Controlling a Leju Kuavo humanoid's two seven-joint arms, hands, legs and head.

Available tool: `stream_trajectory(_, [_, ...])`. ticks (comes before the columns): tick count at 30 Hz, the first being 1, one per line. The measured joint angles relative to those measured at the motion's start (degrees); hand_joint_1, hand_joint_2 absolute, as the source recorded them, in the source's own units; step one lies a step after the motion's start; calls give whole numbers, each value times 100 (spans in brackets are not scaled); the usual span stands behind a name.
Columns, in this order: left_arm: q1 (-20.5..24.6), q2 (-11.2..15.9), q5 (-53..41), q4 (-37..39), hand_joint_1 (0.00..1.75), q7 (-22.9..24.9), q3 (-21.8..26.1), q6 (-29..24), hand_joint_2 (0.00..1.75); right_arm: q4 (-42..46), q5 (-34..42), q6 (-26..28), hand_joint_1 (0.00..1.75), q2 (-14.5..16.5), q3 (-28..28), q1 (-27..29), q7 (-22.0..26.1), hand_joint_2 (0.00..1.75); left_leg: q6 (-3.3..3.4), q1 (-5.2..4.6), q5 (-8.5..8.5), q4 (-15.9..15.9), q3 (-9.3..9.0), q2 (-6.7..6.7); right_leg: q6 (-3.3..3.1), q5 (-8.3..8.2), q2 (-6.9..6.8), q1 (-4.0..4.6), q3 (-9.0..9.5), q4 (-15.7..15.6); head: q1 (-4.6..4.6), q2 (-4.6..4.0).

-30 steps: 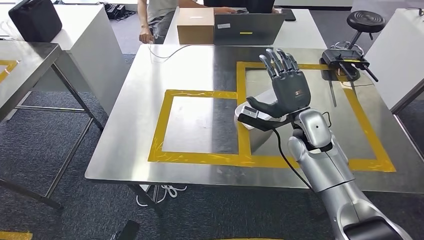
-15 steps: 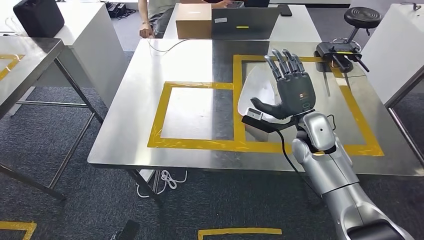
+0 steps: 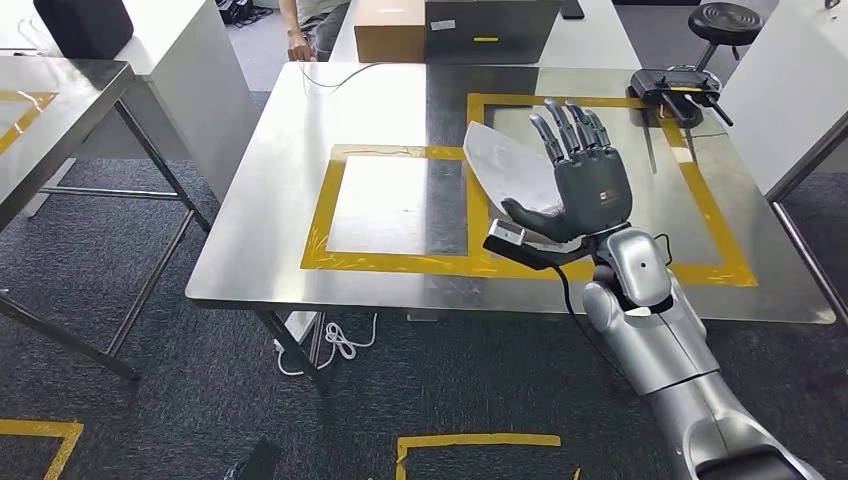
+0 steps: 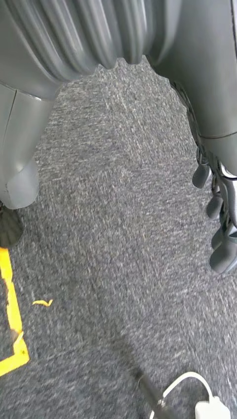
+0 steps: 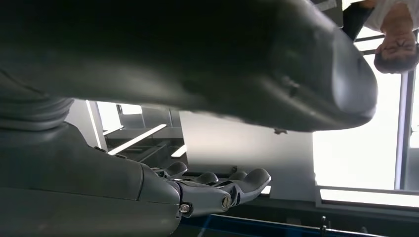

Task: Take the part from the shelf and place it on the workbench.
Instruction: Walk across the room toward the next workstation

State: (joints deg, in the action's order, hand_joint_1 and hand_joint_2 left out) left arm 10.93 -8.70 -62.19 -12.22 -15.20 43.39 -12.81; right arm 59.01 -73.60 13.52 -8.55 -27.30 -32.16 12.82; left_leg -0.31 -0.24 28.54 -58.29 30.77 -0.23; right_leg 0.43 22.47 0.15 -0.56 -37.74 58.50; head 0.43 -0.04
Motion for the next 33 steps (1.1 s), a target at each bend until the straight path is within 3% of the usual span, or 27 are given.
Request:
stream_trajectory(2, [-3,-4,16,1,0,-1,0,-1,175,20,3,4,0,-42,2,40,8,0,75,28,-96,46,54,15,59,199,2,-3,-90,182,5,0])
stream_trajectory(5, [-8,-6,32,2,0,-9,0,-1,175,31,4,-1,0,-78,10,50,4,0,146,38,-214,37,203,38,120,897,2,-12,-428,1227,10,0])
stream_trajectory(6, [-12,-9,32,2,0,-13,0,0,175,31,4,-10,0,-81,13,56,2,0,146,40,-246,21,260,43,134,1009,2,-15,-488,1514,11,0])
stream_trajectory(7, [-15,-13,31,3,0,-17,1,0,175,33,3,-21,0,-82,13,61,-3,0,138,45,-274,-1,317,46,144,1003,2,-21,-456,1604,11,0])
stream_trajectory(8, [-17,-16,27,3,0,-19,1,0,175,41,3,-33,0,-82,15,62,-8,0,125,53,-296,-30,375,48,151,907,0,-31,-316,1478,11,0])
stream_trajectory(10, [-13,-17,10,1,0,-21,1,0,175,78,3,-49,0,-85,26,61,-18,0,86,68,-327,-103,476,46,170,694,-3,-52,199,746,11,0])
stream_trajectory(12, [-5,-20,-11,-3,0,-21,1,0,175,121,3,-62,0,-100,49,69,-21,0,22,61,-364,-157,542,37,134,623,11,-37,518,215,8,0])
stream_trajectory(16, [-2,-22,-23,-4,0,-20,2,2,175,188,3,-72,0,-126,94,113,-22,0,-138,64,-410,-190,634,23,-50,539,17,-17,440,145,5,0])
stream_trajectory(18, [-1,-21,-34,-4,0,-16,1,7,175,230,1,-76,0,-126,114,117,-27,0,-197,77,-66,-530,782,25,-139,444,5,-28,351,128,-1,0])
stream_trajectory(20, [2,-23,-48,-2,0,-4,1,14,175,255,-2,-90,0,-127,135,117,-31,0,-228,80,438,-1260,1000,26,-181,339,2,-18,226,129,-9,0])
stream_trajectory(21, [2,-23,-52,-1,0,1,0,16,175,258,-3,-98,0,-129,140,118,-30,0,-231,80,579,-1590,1069,27,-187,283,3,-7,155,130,-11,0])
stream_trajectory(22, [3,-23,-54,0,0,5,0,16,175,258,-4,-107,0,-132,143,118,-26,0,-223,78,601,-1774,1065,26,-189,225,4,5,83,132,-11,0])
stream_trajectory(23, [4,-22,-54,1,0,5,0,16,175,258,-4,-116,0,-137,144,117,-21,0,-200,74,508,-1750,954,26,-188,164,5,18,9,133,-10,0])
stream_trajectory(25, [14,-20,-39,-3,0,3,0,15,175,258,-5,-136,0,-145,151,102,-2,0,-107,47,262,-1147,455,23,-176,45,6,38,-118,134,-9,0])
stream_trajectory(26, [22,-16,-30,-8,0,-2,0,15,175,260,-5,-145,0,-148,155,87,8,0,-54,24,241,-711,149,23,-157,-12,6,48,-166,133,-7,0])
stream_trajectory(28, [33,-13,-16,-18,0,-17,0,15,175,260,-5,-164,0,-150,159,41,24,0,8,-30,299,-162,-175,20,-91,-124,-4,32,-199,102,-9,0])
stream_trajectory(31, [32,-20,-11,-19,0,-35,1,15,175,254,-9,-189,0,-155,160,-2,44,0,101,-64,133,4,-135,25,38,-240,-9,-12,-216,6,-28,0])
stream_trajectory(32, [31,-20,-9,-20,0,-37,1,15,175,251,-9,-193,0,-158,160,-6,45,0,146,-51,43,38,-95,36,71,-121,-5,-16,-257,62,-25,0])
stream_trajectory(33, [31,-20,-8,-21,0,-38,2,15,175,249,-8,-196,0,-162,160,-12,44,0,179,-33,-49,65,-39,46,98,108,-2,-19,-327,233,-20,0])
